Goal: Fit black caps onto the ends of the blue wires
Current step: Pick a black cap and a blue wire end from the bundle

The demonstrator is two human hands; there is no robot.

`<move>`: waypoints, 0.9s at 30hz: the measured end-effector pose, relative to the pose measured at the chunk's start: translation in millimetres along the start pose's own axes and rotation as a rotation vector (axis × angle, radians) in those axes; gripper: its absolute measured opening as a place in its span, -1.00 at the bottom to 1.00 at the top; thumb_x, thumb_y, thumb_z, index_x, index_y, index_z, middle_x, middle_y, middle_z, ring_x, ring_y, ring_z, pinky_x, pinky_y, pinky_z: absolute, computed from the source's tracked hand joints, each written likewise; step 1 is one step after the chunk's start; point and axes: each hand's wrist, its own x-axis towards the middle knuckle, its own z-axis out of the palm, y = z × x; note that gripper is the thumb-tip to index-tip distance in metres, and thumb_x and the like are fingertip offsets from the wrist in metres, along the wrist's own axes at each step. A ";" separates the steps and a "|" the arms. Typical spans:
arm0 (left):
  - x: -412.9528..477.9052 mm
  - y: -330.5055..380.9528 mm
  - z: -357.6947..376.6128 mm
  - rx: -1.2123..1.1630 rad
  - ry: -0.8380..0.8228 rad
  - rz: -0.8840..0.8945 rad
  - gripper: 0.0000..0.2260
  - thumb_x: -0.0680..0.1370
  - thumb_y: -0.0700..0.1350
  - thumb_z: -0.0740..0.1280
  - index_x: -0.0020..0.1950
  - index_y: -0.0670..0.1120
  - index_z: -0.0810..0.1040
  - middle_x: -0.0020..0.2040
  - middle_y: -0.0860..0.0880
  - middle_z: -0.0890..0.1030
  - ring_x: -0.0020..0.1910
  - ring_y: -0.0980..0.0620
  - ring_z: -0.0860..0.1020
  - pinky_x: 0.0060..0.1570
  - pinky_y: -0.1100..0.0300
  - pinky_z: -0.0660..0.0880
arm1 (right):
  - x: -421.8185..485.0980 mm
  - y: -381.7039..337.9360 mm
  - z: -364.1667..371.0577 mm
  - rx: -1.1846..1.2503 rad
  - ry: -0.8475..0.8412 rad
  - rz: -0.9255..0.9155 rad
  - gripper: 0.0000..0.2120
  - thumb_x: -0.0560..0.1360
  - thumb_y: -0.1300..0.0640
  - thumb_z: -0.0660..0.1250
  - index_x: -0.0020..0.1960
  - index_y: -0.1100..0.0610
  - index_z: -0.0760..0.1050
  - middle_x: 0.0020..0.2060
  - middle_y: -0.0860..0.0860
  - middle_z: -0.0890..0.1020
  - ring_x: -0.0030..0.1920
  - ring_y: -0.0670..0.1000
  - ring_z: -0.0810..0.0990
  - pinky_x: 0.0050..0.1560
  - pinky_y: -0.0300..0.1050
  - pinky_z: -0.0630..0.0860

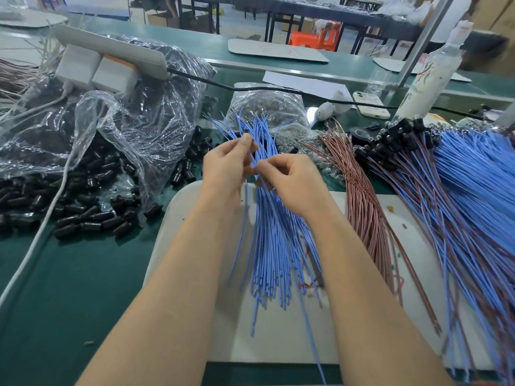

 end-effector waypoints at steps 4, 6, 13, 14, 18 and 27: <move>18.3 0.1 -17.5 -0.229 0.085 -0.200 -0.86 0.55 -0.19 0.32 -0.22 -0.14 0.54 -0.39 0.02 0.58 -0.50 0.22 0.40 -0.50 0.42 0.37 | 5.8 20.3 -42.9 -0.373 0.470 0.150 -0.78 0.57 0.07 0.25 0.08 0.13 0.61 0.01 0.09 0.65 -0.02 0.11 0.56 0.08 -0.10 0.46; 19.2 -2.2 -18.1 -0.247 0.030 -0.225 -0.87 0.54 -0.16 0.32 -0.19 -0.15 0.56 -0.44 0.05 0.56 -0.53 0.22 0.40 -0.51 0.42 0.36 | 6.9 36.0 -63.0 -0.487 0.509 0.391 -0.73 0.56 0.07 0.26 0.23 0.06 0.54 0.21 0.14 0.54 0.21 0.20 0.44 0.22 0.03 0.39; 18.0 2.2 -16.7 -0.350 -0.089 -0.283 -0.82 0.59 -0.06 0.25 -0.14 -0.14 0.49 -0.59 0.12 0.32 -0.64 0.19 0.21 -0.59 0.42 0.18 | 9.6 54.0 -65.3 -0.483 0.440 0.573 -0.77 0.53 0.15 0.29 0.17 0.00 0.56 0.26 0.12 0.49 0.27 0.21 0.40 0.27 0.10 0.37; 18.3 2.3 -17.1 -0.354 -0.096 -0.291 -0.82 0.59 -0.06 0.24 -0.14 -0.13 0.49 -0.60 0.11 0.30 -0.65 0.18 0.19 -0.59 0.42 0.16 | 9.8 54.7 -64.8 -0.473 0.457 0.564 -0.78 0.53 0.16 0.29 0.14 0.00 0.57 0.24 0.11 0.51 0.26 0.21 0.41 0.26 0.11 0.38; 16.7 -1.2 -13.4 -0.195 -0.097 -0.239 -0.83 0.59 -0.06 0.26 -0.14 -0.11 0.52 -0.56 0.12 0.35 -0.60 0.20 0.22 -0.56 0.42 0.20 | 8.4 50.6 -63.3 -0.454 0.606 0.440 -0.81 0.54 0.15 0.28 0.08 0.02 0.62 0.20 0.14 0.53 0.22 0.23 0.41 0.19 0.09 0.38; 12.6 -7.7 -7.5 0.087 -0.198 -0.107 -0.87 0.58 -0.06 0.29 -0.09 -0.05 0.60 -0.37 0.12 0.57 -0.39 0.19 0.47 -0.32 0.32 0.39 | 9.7 44.3 -60.8 -0.213 0.679 0.148 -0.88 0.53 0.19 0.28 0.02 0.13 0.58 -0.07 0.05 0.64 -0.06 0.01 0.57 0.01 -0.13 0.51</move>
